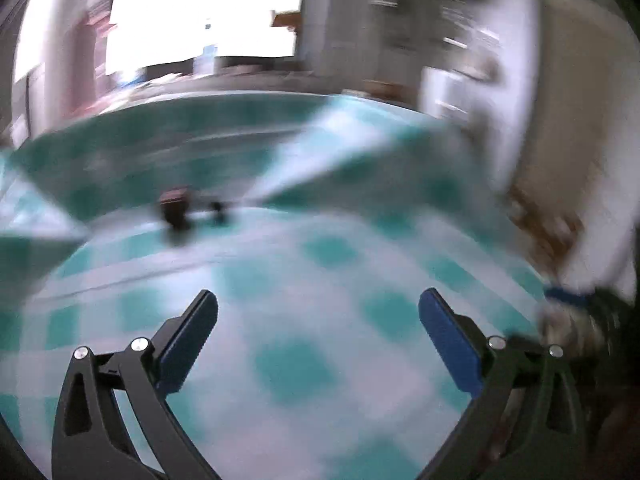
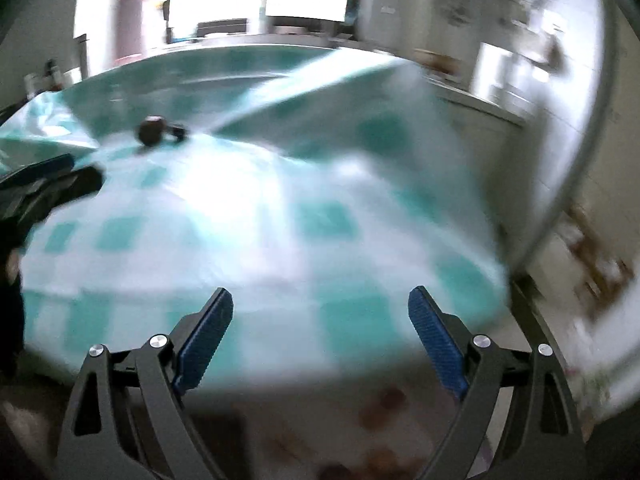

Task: Organize fruits
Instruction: 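Raise both grippers back over the tablecloth toward the last fruits, then grasp the dark ring-shaped fruit with the right gripper while the left gripper grasps the dark red apple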

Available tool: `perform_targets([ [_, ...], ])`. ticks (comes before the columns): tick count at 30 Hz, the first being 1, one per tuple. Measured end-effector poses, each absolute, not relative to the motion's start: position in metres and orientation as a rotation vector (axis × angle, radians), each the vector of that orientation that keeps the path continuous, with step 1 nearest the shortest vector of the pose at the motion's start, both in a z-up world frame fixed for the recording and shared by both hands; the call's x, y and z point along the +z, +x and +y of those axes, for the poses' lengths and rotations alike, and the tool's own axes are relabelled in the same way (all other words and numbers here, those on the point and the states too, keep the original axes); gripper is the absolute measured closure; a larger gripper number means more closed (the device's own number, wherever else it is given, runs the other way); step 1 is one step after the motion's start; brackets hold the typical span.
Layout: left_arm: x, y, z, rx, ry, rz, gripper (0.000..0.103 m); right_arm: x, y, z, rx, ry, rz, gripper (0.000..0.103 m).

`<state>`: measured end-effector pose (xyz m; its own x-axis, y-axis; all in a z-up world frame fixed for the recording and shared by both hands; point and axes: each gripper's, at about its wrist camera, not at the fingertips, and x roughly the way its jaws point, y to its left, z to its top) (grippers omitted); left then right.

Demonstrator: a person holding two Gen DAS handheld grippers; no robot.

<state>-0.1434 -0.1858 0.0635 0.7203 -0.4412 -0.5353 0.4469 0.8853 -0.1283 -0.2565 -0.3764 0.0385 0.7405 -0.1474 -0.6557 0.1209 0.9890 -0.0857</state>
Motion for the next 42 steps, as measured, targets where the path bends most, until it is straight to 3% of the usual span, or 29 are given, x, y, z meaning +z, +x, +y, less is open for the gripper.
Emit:
perform_targets([
  [10, 0.030, 0.035, -0.068, -0.111, -0.347, 0.762, 0.002, 0.019, -0.064, -0.301, 0.095, 0.012, 0.847, 0.016],
  [17, 0.023, 0.032, -0.040, -0.175, -0.479, 0.697, 0.002, 0.008, 0.031, -0.280, 0.142, 0.053, 0.877, 0.017],
  [22, 0.024, 0.030, -0.043, -0.197, -0.461, 0.697, 0.002, 0.002, 0.081, -0.263, 0.169, 0.014, 0.910, 0.027],
  [26, 0.023, 0.037, -0.052, -0.203, -0.421, 0.694, 0.002, 0.001, 0.096, -0.254, 0.166, -0.041, 0.909, 0.034],
  [27, 0.024, 0.036, -0.053, -0.204, -0.415, 0.694, 0.002, 0.001, 0.096, -0.252, 0.160, -0.066, 0.903, 0.041],
  [28, 0.023, 0.038, -0.054, -0.203, -0.413, 0.693, 0.002, 0.002, 0.094, -0.250, 0.170, -0.075, 0.894, 0.063],
  [29, 0.023, 0.037, -0.054, -0.203, -0.412, 0.693, 0.002, 0.003, 0.091, -0.249, 0.172, -0.081, 0.889, 0.065],
  [42, 0.023, 0.047, -0.089, -0.203, -0.266, 0.717, 0.002, 0.022, 0.041, -0.289, 0.106, 0.095, 0.738, 0.065],
])
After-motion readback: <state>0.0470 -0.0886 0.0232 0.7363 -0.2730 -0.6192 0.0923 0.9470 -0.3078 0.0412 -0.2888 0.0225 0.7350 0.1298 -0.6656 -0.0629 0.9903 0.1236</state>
